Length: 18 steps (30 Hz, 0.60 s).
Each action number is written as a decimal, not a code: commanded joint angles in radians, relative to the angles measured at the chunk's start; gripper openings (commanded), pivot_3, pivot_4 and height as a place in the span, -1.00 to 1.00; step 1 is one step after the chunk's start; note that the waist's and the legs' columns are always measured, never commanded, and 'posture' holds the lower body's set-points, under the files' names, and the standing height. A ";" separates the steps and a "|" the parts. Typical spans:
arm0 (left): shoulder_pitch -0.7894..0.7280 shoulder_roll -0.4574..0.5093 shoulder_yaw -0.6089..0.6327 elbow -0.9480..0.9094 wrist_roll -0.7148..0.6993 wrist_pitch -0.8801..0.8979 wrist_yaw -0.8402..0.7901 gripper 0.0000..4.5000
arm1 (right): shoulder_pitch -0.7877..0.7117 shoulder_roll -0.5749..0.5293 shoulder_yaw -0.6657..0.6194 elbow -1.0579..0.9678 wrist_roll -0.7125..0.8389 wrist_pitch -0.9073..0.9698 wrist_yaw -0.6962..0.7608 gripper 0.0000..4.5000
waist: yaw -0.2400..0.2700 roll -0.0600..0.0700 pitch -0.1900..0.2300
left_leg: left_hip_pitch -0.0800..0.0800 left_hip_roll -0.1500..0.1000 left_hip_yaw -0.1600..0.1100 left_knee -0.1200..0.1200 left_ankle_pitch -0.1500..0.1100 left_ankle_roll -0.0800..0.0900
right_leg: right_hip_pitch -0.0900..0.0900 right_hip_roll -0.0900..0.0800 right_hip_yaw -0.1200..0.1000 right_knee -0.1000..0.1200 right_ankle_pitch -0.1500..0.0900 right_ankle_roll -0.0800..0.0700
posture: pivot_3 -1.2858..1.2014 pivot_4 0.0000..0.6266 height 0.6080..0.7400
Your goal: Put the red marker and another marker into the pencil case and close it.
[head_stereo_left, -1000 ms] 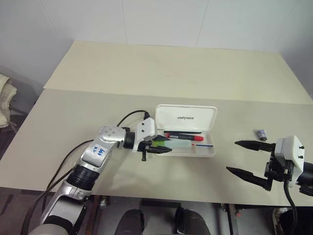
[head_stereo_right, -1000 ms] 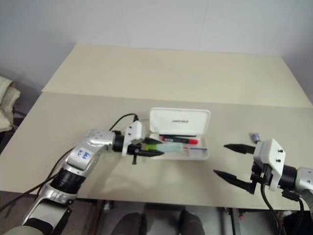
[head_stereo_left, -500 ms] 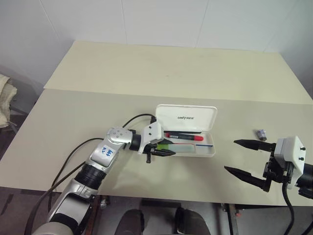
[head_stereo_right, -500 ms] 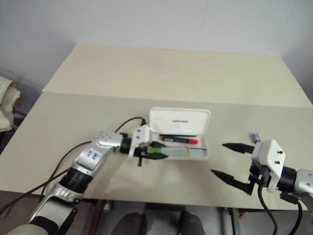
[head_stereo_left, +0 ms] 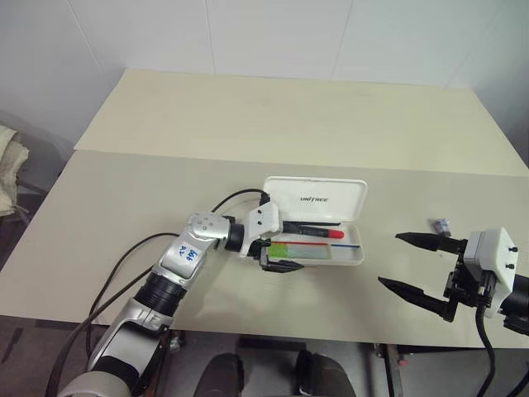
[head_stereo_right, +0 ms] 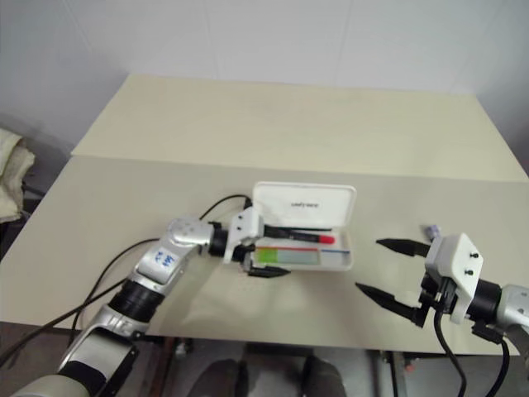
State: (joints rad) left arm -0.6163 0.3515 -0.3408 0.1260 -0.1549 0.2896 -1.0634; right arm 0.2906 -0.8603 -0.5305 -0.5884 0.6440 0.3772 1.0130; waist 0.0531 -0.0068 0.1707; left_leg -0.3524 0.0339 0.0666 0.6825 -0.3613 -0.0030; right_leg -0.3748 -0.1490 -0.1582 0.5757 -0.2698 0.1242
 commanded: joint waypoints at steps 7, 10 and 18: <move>0.006 0.040 0.087 -0.107 -0.123 0.044 -0.077 0.89 | -0.044 0.074 -0.010 0.000 0.038 0.070 -0.153 1.00 | -0.001 0.000 0.000 | 0.000 0.000 0.000 0.000 0.000 0.000 | 0.000 0.000 0.000 0.000 0.000 0.000 | 0.03 -0.52 1.00; 0.009 0.076 0.134 -0.111 -0.168 0.028 -0.124 0.89 | -0.075 0.116 -0.007 0.061 -0.035 0.123 -0.311 1.00 | -0.003 0.000 0.000 | 0.000 0.000 0.000 0.000 0.000 0.000 | 0.000 0.000 0.000 0.000 0.000 0.000 | 0.03 -0.52 1.00; -0.013 0.222 0.261 -0.092 -0.258 0.026 -0.250 0.89 | -0.210 0.273 -0.013 0.249 -0.163 0.185 -0.660 1.00 | -0.009 0.001 -0.001 | 0.000 0.000 0.000 0.000 0.000 -0.001 | -0.001 0.000 0.000 0.001 0.000 0.000 | 0.03 -0.52 1.00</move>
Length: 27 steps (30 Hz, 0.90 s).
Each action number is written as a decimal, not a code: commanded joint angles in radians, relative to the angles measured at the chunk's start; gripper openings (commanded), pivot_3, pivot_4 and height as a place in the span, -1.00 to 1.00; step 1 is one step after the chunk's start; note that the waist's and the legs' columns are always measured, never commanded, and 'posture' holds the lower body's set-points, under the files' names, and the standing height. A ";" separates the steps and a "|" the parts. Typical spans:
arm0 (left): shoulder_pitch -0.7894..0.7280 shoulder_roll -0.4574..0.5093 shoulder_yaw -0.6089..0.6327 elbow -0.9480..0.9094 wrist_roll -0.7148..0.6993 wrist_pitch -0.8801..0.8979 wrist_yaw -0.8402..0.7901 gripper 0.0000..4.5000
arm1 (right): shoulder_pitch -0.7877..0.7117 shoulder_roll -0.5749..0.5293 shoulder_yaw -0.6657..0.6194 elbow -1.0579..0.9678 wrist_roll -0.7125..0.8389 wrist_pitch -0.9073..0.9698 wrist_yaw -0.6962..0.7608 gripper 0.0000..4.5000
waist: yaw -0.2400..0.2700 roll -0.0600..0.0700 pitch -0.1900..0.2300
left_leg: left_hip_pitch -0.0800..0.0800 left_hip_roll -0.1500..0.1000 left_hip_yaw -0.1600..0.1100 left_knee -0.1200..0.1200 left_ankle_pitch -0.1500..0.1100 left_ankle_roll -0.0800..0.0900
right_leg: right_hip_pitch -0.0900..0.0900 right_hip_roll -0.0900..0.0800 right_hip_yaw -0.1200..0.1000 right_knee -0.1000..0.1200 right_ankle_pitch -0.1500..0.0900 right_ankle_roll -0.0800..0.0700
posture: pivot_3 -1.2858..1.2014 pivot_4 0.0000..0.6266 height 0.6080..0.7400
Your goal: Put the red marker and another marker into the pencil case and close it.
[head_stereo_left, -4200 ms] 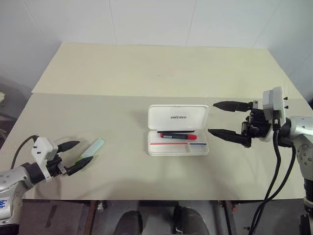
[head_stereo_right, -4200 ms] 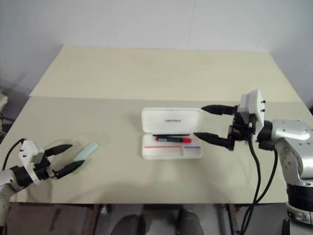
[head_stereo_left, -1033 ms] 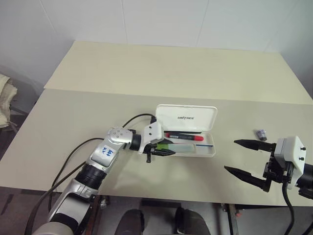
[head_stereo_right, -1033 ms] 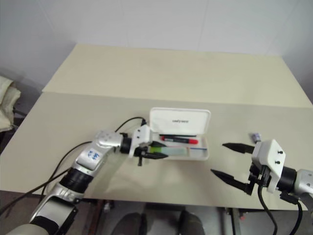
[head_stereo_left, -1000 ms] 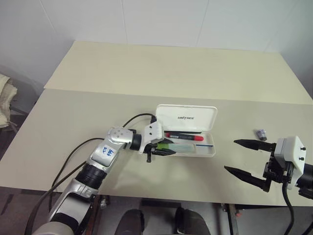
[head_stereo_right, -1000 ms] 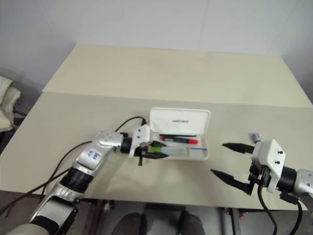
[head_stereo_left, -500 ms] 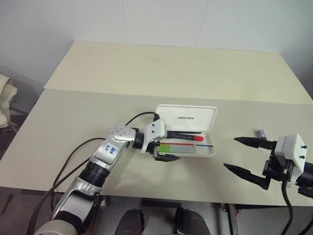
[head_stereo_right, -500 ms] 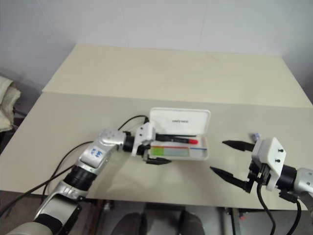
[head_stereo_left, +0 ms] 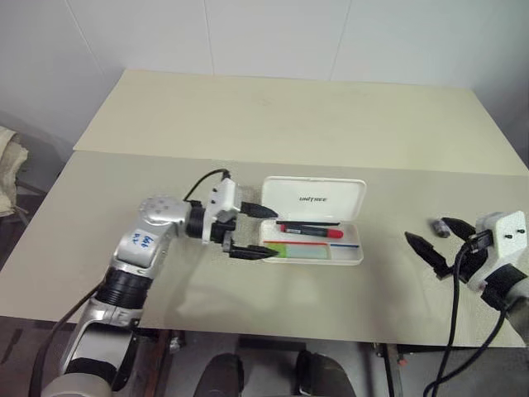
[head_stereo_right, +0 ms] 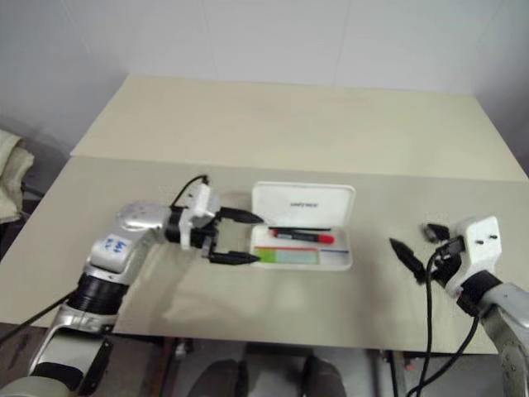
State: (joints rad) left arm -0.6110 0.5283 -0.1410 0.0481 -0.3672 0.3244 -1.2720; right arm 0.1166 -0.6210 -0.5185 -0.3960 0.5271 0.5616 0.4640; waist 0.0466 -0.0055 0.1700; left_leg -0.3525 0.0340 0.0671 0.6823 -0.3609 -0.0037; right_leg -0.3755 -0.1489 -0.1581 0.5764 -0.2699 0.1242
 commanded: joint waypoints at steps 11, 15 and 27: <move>-0.100 0.095 0.159 -0.003 -0.093 0.025 -0.011 0.95 | -0.247 0.094 0.038 0.396 -0.126 -0.105 -0.147 1.00 | -0.024 0.001 0.000 | 0.000 0.000 0.000 -0.001 0.000 0.000 | 0.000 0.000 0.000 0.001 0.000 0.000 | 0.03 -0.52 1.00; -0.107 0.103 0.164 -0.027 -0.104 0.045 -0.004 0.95 | -0.324 0.077 0.066 0.562 -0.145 -0.144 -0.102 1.00 | -0.031 0.001 0.000 | 0.000 0.000 0.001 -0.001 0.000 0.000 | 0.000 0.000 0.001 0.001 0.000 0.000 | 0.03 -0.52 1.00; -0.117 0.120 0.179 -0.024 -0.095 0.024 0.015 1.00 | -0.413 0.074 0.114 0.811 -0.208 -0.331 -0.035 -0.27 | -0.050 0.000 0.000 | 0.001 0.000 0.001 -0.001 0.001 -0.001 | 0.000 0.000 0.001 0.001 0.000 0.000 | 0.03 -0.52 1.00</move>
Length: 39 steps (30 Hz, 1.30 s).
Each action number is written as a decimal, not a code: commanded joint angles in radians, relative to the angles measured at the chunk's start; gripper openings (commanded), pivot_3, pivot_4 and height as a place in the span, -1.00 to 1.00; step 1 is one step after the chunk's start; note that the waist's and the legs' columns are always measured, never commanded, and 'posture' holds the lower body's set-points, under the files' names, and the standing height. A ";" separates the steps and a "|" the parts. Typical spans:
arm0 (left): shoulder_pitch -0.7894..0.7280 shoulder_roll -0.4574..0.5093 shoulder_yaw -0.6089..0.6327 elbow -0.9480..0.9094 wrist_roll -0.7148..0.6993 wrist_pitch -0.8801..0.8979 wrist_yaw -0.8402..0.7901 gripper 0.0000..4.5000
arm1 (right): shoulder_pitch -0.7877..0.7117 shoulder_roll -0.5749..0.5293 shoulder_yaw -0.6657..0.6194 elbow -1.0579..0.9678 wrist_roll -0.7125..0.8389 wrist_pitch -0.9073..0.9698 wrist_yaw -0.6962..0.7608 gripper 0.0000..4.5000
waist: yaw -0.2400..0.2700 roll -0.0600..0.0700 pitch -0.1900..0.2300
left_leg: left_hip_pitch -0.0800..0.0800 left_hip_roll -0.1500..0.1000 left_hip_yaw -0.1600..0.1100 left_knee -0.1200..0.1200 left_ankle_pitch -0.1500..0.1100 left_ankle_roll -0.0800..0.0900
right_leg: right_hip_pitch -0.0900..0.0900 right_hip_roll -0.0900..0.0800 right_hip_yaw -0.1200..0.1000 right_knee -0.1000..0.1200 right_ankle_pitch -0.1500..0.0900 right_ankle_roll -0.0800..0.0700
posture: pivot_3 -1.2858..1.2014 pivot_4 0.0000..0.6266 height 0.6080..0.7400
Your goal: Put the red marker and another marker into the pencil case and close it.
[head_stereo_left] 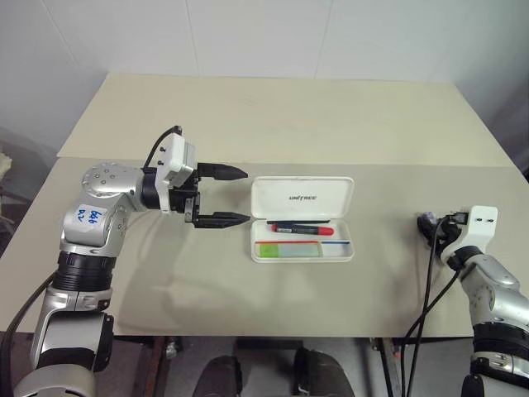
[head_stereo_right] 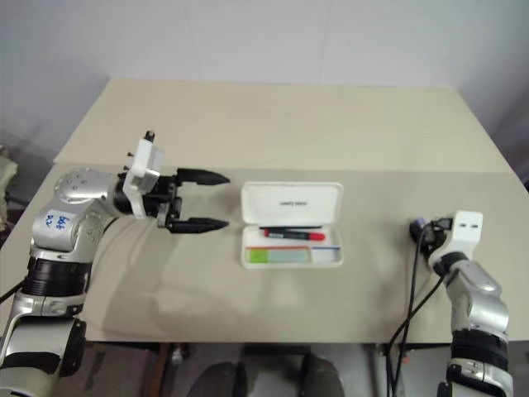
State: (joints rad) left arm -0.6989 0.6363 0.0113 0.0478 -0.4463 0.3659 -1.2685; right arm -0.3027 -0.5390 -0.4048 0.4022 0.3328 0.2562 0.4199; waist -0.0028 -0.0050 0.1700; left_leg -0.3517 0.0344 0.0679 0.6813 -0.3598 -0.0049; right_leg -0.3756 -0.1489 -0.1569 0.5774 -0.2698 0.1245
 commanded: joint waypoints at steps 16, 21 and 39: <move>0.009 0.019 -0.003 0.053 0.057 -0.124 0.004 1.00 | 0.102 -0.062 0.095 -0.382 0.160 0.070 0.325 -0.83 | 0.002 0.001 0.001 | 0.000 0.000 0.000 -0.001 0.000 0.000 | 0.000 0.000 0.000 0.000 0.000 0.000 | 0.03 -0.52 1.00; 0.066 0.024 -0.004 0.073 0.078 -0.169 0.013 1.00 | 0.123 -0.194 0.214 -0.595 0.259 0.139 0.618 -0.83 | 0.005 0.001 0.000 | 0.000 0.000 -0.001 -0.001 0.000 0.000 | 0.000 0.000 0.000 0.000 0.000 0.000 | 0.03 -0.52 1.00; 0.180 -0.086 -0.066 -0.035 0.097 -0.161 0.143 1.00 | -0.193 -0.208 0.463 -0.198 0.076 -0.087 1.000 -0.83 | 0.027 -0.001 0.001 | -0.002 -0.001 -0.001 0.001 0.000 0.000 | -0.001 0.000 -0.002 0.000 0.000 0.000 | 0.03 -0.52 1.00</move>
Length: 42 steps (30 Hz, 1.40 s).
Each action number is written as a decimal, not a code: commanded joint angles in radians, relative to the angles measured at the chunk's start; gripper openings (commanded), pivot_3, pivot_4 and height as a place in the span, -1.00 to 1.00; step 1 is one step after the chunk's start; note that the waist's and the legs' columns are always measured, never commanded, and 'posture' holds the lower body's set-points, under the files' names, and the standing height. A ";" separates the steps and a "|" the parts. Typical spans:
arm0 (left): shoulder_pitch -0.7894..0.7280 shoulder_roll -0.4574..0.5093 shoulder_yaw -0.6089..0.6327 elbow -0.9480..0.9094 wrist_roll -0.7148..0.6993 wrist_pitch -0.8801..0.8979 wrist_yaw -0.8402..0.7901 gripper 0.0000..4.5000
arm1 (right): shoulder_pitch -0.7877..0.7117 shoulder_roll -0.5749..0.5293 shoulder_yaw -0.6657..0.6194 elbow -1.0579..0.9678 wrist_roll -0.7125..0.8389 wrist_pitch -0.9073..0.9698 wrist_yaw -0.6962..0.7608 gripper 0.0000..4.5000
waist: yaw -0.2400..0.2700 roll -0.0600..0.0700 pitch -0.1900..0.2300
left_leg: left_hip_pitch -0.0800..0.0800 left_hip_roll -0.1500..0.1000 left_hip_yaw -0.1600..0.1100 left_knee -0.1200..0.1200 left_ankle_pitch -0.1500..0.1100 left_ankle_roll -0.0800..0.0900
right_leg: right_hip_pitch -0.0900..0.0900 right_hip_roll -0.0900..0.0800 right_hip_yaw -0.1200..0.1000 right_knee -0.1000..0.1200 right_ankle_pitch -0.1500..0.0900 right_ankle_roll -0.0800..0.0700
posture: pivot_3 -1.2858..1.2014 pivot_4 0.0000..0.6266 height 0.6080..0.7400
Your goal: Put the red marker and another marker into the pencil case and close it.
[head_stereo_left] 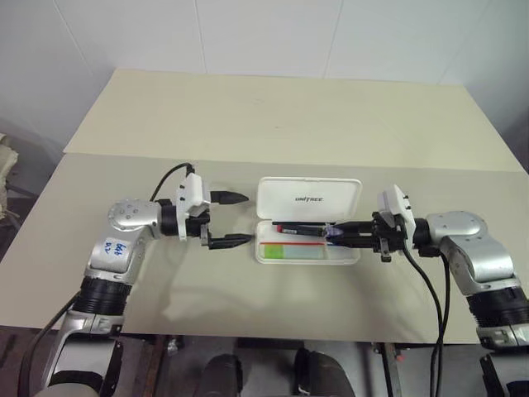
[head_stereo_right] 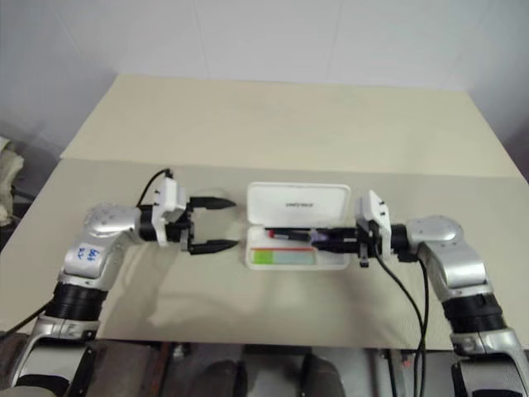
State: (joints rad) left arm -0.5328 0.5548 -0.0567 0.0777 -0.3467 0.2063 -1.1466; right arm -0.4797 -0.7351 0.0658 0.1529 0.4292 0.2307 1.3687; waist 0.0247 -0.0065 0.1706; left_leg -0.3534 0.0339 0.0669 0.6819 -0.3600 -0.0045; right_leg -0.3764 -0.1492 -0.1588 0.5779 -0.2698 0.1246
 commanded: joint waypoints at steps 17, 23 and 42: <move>0.040 -0.001 -0.013 -0.108 0.000 0.015 0.043 1.00 | 0.015 0.021 0.003 0.149 -0.077 -0.150 0.088 -0.83 | -0.003 0.000 0.000 | 0.001 0.000 0.001 0.001 0.000 0.000 | 0.000 0.000 0.000 0.000 0.000 0.000 | 0.03 -0.52 1.00; 0.029 -0.001 -0.019 -0.100 0.001 0.009 0.041 1.00 | -0.004 0.038 0.007 0.210 -0.105 -0.179 0.092 -0.83 | -0.002 0.000 0.000 | 0.001 0.000 0.001 0.001 0.000 0.000 | 0.000 0.000 0.000 0.000 0.000 0.000 | 0.03 -0.52 1.00; 0.004 -0.009 -0.024 -0.065 0.002 -0.012 0.030 1.00 | -0.042 0.040 -0.003 0.065 -0.084 -0.163 0.101 0.98 | -0.001 0.000 0.000 | 0.001 0.001 0.001 0.001 0.000 0.000 | 0.000 0.000 0.000 0.000 0.000 0.000 | 0.03 -0.52 1.00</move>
State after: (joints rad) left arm -0.5069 0.5497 -0.0829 0.0170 -0.3437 0.2085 -1.1134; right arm -0.5277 -0.6890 0.0848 0.2815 0.3078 0.0437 1.4662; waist 0.0235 -0.0063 0.1707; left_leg -0.3527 0.0344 0.0675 0.6826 -0.3598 -0.0050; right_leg -0.3761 -0.1491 -0.1587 0.5777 -0.2698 0.1246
